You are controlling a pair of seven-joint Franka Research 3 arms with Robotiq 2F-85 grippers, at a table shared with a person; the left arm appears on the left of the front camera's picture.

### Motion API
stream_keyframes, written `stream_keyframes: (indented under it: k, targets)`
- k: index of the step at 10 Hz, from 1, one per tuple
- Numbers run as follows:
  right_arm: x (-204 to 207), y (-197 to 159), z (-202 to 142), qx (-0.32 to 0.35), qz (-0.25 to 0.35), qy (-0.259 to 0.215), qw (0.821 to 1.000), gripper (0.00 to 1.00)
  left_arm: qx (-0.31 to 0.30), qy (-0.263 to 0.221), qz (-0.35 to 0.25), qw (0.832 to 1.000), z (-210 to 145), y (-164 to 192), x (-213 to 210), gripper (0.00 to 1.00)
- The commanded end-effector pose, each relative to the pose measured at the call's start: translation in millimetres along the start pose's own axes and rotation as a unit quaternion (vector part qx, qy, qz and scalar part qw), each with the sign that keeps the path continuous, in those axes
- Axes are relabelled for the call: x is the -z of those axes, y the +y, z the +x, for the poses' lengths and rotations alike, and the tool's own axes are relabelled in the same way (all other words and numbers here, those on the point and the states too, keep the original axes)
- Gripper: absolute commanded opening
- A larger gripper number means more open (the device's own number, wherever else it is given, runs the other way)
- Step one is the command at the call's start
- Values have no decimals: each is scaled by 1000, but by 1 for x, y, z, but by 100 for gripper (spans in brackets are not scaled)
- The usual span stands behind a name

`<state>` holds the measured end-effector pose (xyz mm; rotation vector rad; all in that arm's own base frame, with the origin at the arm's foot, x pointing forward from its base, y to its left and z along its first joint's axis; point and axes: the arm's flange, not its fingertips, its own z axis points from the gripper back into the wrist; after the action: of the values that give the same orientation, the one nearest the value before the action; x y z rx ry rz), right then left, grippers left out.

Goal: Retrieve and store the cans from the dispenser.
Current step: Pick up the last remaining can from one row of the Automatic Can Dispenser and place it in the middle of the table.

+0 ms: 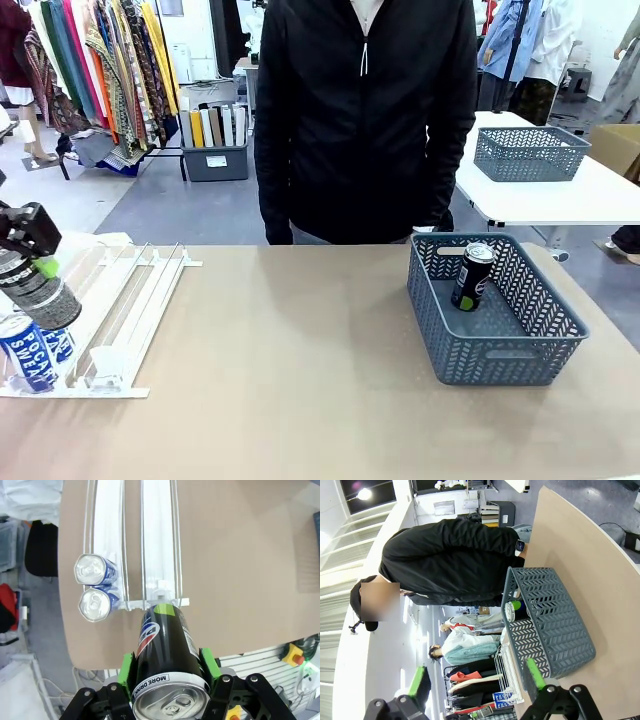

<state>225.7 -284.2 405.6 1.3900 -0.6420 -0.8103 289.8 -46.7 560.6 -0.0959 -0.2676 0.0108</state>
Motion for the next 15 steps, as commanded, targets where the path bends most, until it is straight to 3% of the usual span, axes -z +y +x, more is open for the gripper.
stream_keyframes:
  k: [1, 3, 5, 7, 10, 15]
  targets:
    - [-2, 4, -2, 1, 1, 2, 1000, 100, -23, -4, -11, 1000, 14, -47, 12, 0]
    - [-2, 4, -2, 1, 1, 2, 1000, 100, 38, -2, -37, 999, 45, -146, 40, 0]
    - [-2, 4, -2, 1, 1, 2, 1000, 100, 98, 8, -20, 995, 67, -247, 89, 0]
    - [-2, 4, -2, 1, 1, 2, 1000, 100, 128, 25, 5, 991, 77, -326, 150, 0]
    - [-2, 4, -2, 1, 1, 2, 1000, 100, 131, 55, 55, 988, 81, -351, 198, 0]
    - [-2, 4, -2, 1, 1, 2, 1000, 100, 133, 113, 22, 984, 89, -339, 230, 0]
